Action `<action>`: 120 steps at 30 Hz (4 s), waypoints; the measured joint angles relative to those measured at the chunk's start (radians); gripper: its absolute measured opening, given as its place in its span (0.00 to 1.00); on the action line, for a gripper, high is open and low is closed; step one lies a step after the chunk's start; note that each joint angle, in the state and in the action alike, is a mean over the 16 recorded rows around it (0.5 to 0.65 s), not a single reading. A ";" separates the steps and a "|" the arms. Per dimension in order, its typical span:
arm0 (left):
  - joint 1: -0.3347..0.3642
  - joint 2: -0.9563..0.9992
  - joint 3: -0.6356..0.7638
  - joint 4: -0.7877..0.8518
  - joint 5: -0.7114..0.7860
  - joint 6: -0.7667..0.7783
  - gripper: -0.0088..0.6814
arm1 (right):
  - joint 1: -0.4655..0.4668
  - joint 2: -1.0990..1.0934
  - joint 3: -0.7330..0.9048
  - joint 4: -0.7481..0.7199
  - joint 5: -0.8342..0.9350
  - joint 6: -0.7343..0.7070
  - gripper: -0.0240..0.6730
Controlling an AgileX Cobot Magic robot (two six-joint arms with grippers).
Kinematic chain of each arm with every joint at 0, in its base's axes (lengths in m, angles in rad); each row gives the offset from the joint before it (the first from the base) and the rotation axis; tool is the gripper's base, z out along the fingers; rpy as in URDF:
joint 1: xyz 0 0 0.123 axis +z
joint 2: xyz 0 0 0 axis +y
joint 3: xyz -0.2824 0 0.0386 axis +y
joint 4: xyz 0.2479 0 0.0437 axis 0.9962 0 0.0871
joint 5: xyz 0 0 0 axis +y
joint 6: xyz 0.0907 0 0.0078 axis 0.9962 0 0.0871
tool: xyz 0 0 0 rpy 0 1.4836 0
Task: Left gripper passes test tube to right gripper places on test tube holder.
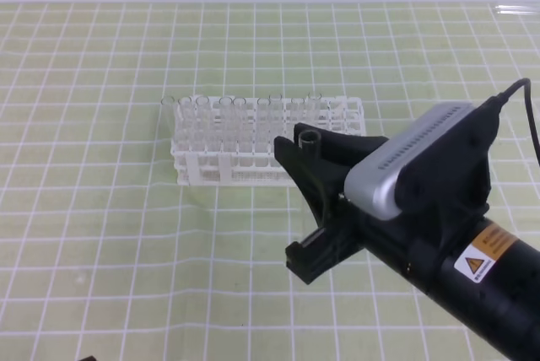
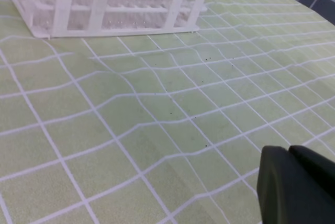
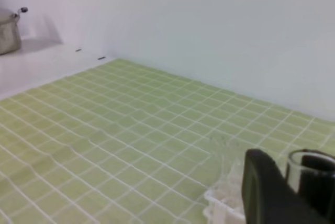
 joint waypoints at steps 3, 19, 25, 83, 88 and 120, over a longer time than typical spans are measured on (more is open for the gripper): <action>0.000 0.001 0.002 0.001 -0.002 0.000 0.01 | 0.000 -0.001 0.016 0.009 -0.047 -0.032 0.17; 0.000 0.003 0.006 0.001 -0.004 -0.001 0.01 | -0.189 -0.004 0.123 -0.175 -0.257 0.104 0.17; 0.000 0.002 0.005 0.001 -0.003 -0.001 0.01 | -0.327 0.005 0.123 -0.370 -0.214 0.324 0.17; 0.000 0.003 0.010 0.002 0.002 -0.001 0.01 | -0.560 0.668 -0.355 -0.714 -0.319 0.621 0.17; 0.000 0.001 0.005 0.001 0.005 -0.001 0.01 | -0.560 0.679 -0.361 -0.719 -0.314 0.622 0.17; 0.001 0.004 0.005 0.001 0.005 -0.001 0.01 | -0.562 0.732 -0.363 -0.743 -0.318 0.646 0.17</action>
